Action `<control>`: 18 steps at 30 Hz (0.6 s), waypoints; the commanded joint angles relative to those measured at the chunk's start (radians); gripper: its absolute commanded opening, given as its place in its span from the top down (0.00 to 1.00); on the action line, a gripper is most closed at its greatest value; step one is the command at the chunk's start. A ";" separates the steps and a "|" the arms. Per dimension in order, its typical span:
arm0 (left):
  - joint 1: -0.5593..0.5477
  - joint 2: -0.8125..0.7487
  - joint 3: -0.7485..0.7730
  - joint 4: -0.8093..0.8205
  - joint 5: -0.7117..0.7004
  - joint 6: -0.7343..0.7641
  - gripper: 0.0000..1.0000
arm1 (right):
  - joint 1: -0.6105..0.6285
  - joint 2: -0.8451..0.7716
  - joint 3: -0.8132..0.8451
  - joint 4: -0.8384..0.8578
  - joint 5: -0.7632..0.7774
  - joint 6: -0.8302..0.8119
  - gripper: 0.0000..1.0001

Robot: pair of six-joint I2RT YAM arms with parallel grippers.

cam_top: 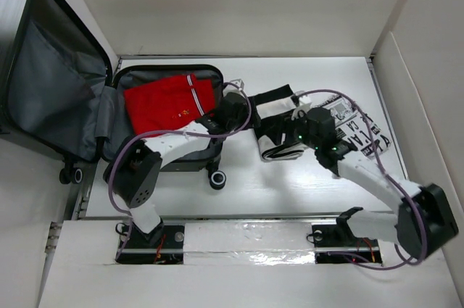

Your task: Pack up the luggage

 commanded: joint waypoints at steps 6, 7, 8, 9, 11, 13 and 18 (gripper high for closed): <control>-0.027 0.170 0.066 0.028 -0.045 -0.154 0.21 | -0.031 -0.350 -0.022 -0.144 -0.010 -0.045 0.30; -0.027 0.191 0.098 0.013 -0.034 -0.159 0.21 | -0.031 -0.370 -0.021 -0.149 -0.028 -0.047 0.29; -0.027 0.233 0.111 0.008 -0.028 -0.162 0.21 | -0.040 -0.406 -0.016 -0.176 -0.035 -0.048 0.28; -0.027 0.253 0.124 0.005 -0.025 -0.168 0.20 | -0.040 -0.422 -0.004 -0.210 -0.041 -0.056 0.28; -0.027 0.311 0.158 0.003 -0.011 -0.174 0.20 | -0.040 -0.453 0.007 -0.236 -0.061 -0.059 0.28; -0.027 0.348 0.196 -0.004 -0.003 -0.188 0.20 | -0.040 -0.489 0.011 -0.249 -0.081 -0.056 0.28; -0.027 0.446 0.249 0.000 0.027 -0.206 0.22 | -0.005 -0.531 0.005 -0.236 -0.093 -0.033 0.28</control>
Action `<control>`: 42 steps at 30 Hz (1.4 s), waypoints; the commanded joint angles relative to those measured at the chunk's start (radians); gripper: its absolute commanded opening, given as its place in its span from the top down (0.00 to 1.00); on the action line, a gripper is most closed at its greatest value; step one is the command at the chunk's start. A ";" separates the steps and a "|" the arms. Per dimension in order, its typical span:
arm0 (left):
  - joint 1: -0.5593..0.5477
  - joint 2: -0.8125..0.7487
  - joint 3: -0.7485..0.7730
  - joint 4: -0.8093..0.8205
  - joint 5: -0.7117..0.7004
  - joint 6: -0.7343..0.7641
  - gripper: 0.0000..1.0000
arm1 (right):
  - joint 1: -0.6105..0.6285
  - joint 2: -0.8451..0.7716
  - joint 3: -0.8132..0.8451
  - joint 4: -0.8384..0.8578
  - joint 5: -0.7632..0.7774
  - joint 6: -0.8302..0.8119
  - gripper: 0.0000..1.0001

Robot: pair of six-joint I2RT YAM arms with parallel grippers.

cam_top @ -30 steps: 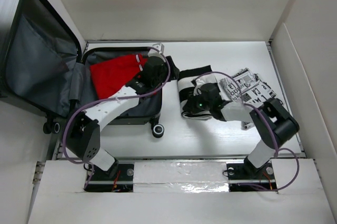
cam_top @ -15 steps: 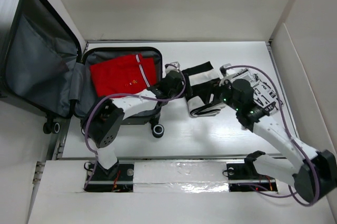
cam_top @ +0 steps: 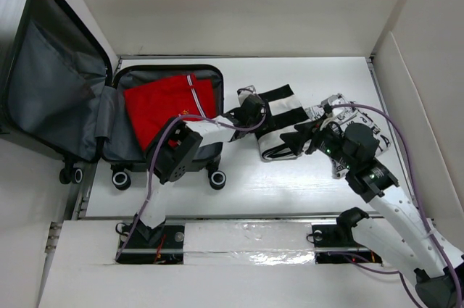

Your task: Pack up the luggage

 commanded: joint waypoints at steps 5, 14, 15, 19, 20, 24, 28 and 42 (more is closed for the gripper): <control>-0.007 0.071 0.036 0.027 0.009 -0.025 0.63 | 0.042 -0.008 0.007 0.015 -0.009 0.012 0.29; 0.034 -0.063 0.152 -0.022 0.092 0.139 1.00 | 0.051 0.006 -0.016 0.037 0.030 0.007 0.30; 0.048 -0.112 0.166 -0.039 0.104 0.176 1.00 | 0.051 0.002 -0.021 0.038 0.038 0.006 0.30; 0.102 -0.226 0.261 -0.192 0.148 0.280 1.00 | 0.051 -0.002 -0.053 0.043 0.083 0.004 0.30; 0.119 -0.249 0.270 -0.217 0.155 0.295 1.00 | 0.051 -0.005 -0.064 0.043 0.087 0.004 0.30; 0.244 -0.390 0.255 -0.300 0.166 0.338 1.00 | 0.030 -0.025 -0.078 0.021 0.083 0.000 0.31; 0.427 -0.514 0.099 -0.320 0.175 0.346 1.00 | 0.020 -0.047 -0.085 0.009 0.066 -0.014 0.30; 0.921 -0.551 -0.319 -0.382 0.313 0.317 0.91 | -0.007 0.022 -0.105 0.056 0.104 -0.005 0.25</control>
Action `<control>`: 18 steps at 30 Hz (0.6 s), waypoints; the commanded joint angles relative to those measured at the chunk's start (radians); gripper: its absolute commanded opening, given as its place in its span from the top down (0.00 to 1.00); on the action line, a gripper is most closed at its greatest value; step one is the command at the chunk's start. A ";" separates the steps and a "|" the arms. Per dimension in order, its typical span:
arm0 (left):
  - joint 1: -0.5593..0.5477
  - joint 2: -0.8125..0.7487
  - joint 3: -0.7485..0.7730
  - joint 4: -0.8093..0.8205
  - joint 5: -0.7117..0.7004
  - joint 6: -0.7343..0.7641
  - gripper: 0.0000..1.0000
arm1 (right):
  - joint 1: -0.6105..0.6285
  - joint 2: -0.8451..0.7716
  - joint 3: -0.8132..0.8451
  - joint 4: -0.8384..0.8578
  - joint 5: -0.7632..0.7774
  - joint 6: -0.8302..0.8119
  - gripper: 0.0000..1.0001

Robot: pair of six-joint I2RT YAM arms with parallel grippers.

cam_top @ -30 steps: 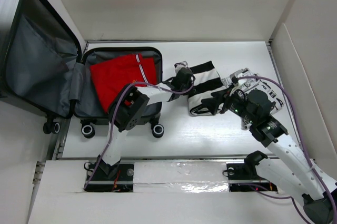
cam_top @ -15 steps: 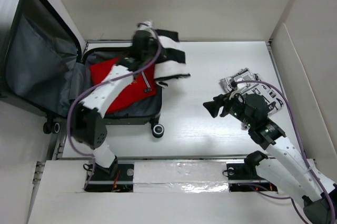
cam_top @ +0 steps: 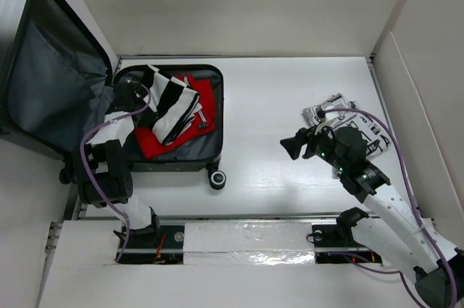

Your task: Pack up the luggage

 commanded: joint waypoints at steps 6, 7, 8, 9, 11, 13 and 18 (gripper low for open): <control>0.026 -0.316 -0.142 -0.049 0.001 -0.043 0.77 | -0.038 0.098 0.001 0.069 0.147 0.015 0.29; 0.026 -0.344 -0.165 -0.047 -0.002 -0.052 0.84 | -0.038 0.114 0.008 0.069 0.163 0.012 0.30; 0.026 -0.369 -0.176 -0.043 0.007 -0.058 0.88 | -0.047 0.141 0.017 0.064 0.173 0.012 0.32; 0.026 -0.416 -0.190 -0.040 0.012 -0.069 0.89 | -0.047 0.150 0.025 0.049 0.174 0.007 0.32; 0.026 -0.455 -0.216 -0.023 0.018 -0.081 0.91 | -0.047 0.161 0.042 0.046 0.164 0.006 0.32; 0.026 -0.484 -0.210 -0.015 0.022 -0.089 0.79 | -0.047 0.164 0.037 0.069 0.174 0.004 0.29; 0.026 -0.519 -0.196 -0.043 -0.028 -0.092 0.01 | -0.076 0.193 0.065 0.031 0.379 -0.022 0.15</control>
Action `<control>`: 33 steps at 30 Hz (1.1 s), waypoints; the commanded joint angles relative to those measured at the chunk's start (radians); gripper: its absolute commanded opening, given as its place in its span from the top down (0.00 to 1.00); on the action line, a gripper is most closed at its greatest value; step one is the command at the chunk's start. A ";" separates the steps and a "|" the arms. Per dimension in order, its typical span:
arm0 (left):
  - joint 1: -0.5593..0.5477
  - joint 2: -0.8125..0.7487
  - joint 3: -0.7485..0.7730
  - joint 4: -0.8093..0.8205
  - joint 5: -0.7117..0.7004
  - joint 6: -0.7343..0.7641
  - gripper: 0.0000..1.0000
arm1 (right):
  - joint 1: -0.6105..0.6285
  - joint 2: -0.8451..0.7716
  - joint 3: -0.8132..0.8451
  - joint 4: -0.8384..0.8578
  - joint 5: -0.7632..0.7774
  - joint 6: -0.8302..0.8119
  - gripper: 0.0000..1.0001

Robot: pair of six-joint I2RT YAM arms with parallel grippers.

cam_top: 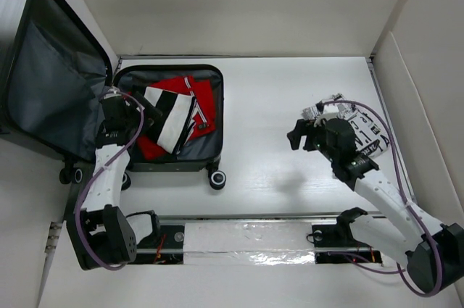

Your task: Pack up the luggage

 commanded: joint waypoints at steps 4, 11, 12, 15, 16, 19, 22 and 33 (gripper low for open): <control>0.008 -0.166 -0.046 0.031 -0.063 -0.029 0.01 | -0.131 0.113 0.082 0.007 0.217 -0.007 0.19; -0.059 -0.376 -0.050 0.132 0.003 -0.017 0.01 | -0.346 0.391 0.155 -0.007 0.159 0.059 0.21; -0.075 -0.385 -0.056 0.154 0.044 -0.001 0.01 | -0.363 0.453 0.165 -0.011 0.151 0.074 0.24; -0.128 -0.376 -0.087 0.255 0.223 0.003 0.31 | -0.430 0.559 0.201 -0.004 0.072 0.088 0.26; -0.153 -0.375 -0.095 0.305 0.263 -0.015 0.58 | -0.443 0.583 0.227 -0.007 0.058 0.088 0.28; -0.207 -0.378 -0.121 0.372 0.334 -0.052 0.95 | -0.452 0.671 0.277 -0.039 0.015 0.068 0.34; -0.323 -0.359 -0.148 0.470 0.305 -0.089 1.00 | -0.472 0.776 0.355 -0.102 -0.022 0.033 0.41; -0.711 -0.123 -0.231 0.688 0.119 -0.132 1.00 | -0.344 0.845 0.496 -0.165 -0.237 0.053 0.90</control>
